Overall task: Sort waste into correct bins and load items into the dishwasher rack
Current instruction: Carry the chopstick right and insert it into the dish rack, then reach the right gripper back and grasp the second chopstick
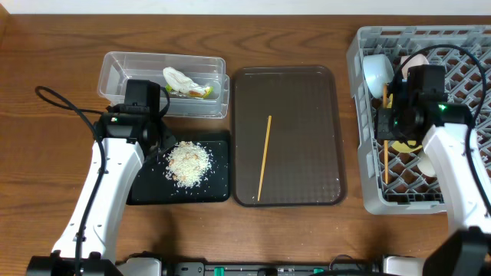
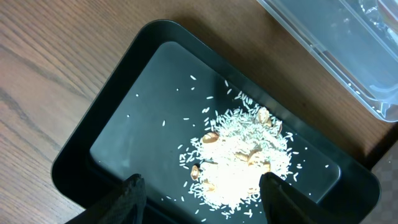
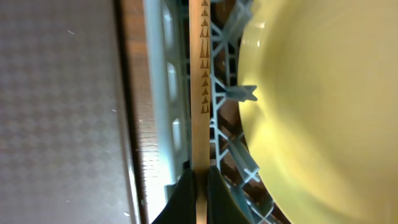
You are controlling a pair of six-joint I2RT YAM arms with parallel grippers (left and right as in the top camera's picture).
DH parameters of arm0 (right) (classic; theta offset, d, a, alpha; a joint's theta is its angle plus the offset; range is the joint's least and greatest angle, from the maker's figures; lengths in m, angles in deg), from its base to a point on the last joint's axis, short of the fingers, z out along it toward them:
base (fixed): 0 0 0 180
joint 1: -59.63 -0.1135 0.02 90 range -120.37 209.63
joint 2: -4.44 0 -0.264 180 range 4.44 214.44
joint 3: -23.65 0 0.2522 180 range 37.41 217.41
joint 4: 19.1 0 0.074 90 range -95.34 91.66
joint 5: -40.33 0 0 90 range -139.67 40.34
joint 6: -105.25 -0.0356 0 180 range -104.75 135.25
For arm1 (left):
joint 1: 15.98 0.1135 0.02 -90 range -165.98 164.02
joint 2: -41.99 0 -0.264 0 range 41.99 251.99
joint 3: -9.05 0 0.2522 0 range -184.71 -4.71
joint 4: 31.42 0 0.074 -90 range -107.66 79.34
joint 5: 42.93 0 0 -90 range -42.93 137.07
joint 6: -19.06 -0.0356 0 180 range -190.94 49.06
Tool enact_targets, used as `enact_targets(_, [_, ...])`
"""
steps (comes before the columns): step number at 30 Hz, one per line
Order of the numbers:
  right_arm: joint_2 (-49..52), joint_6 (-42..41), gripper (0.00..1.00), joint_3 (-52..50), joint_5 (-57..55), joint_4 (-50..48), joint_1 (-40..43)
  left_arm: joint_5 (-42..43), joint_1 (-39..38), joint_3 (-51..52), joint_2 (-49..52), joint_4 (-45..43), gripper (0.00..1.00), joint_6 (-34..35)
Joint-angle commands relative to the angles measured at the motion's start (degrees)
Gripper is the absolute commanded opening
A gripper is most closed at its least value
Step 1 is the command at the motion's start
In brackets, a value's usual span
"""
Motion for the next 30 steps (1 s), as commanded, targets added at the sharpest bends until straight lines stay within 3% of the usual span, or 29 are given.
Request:
enact_targets(1, [2.8,1.7,0.05,0.4,1.3,0.1,0.4,-0.3,0.2,-0.6,0.3,0.2,0.62,0.3])
enact_targets(10, [0.3,-0.1,0.29,4.2,1.6,-1.2,-0.1,-0.3,0.2,-0.6,0.3,0.2,0.62,0.3])
enact_targets(17, [-4.1,-3.9,0.33,7.5,12.7,-4.7,-4.9,-0.3,0.2,-0.6,0.3,0.1,0.62,0.3])
enact_targets(23, [-1.7,-7.6,0.37,5.2,13.1,-5.9,-15.9,-0.3,0.2,-0.6,0.3,0.2,0.62,0.3])
enact_targets(30, [6.5,-13.4,0.36,2.8,11.0,-10.9,-28.2,-0.3,0.2,-0.6,0.3,0.2,0.62,0.3])
